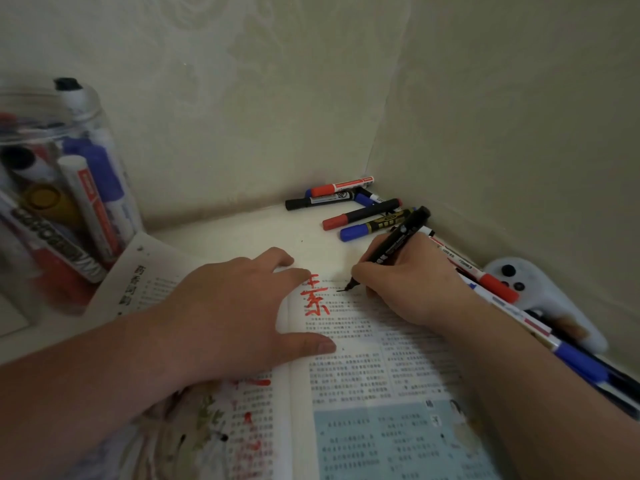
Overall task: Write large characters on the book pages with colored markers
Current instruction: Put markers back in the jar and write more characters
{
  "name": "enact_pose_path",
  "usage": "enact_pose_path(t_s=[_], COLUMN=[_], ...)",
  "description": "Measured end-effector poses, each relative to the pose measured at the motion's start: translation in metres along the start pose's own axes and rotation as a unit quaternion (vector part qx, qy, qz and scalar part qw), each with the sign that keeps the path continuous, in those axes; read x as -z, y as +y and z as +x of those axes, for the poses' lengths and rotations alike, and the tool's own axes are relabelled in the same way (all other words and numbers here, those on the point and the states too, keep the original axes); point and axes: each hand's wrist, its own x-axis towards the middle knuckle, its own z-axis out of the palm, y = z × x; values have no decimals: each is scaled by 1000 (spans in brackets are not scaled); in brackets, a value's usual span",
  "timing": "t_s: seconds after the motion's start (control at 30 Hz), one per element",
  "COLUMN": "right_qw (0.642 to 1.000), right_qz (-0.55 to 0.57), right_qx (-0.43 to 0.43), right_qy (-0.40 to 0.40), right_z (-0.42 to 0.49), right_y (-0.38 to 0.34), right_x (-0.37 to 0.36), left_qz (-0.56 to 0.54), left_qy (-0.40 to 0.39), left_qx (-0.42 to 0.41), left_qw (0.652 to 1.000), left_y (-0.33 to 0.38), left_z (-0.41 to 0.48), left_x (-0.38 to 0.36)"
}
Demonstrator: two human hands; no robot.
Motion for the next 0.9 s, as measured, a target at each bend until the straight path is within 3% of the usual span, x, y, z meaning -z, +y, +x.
enact_pose_path(t_s=[0.27,0.77,0.9], right_qw=[998,997,999], right_qz=[48,55,40], right_qx=[12,35,27], right_qy=[27,-35,5], right_z=[-4,-6,-5], right_y=[7,8,9], right_x=[1,0,1], left_qz=[-2,3,6], left_qy=[-4,-3,-6], left_qx=[2,4,4], left_qw=[1000,1000,1000], left_y=[0,0,0], left_z=[0,0,0], left_x=[0,0,-1])
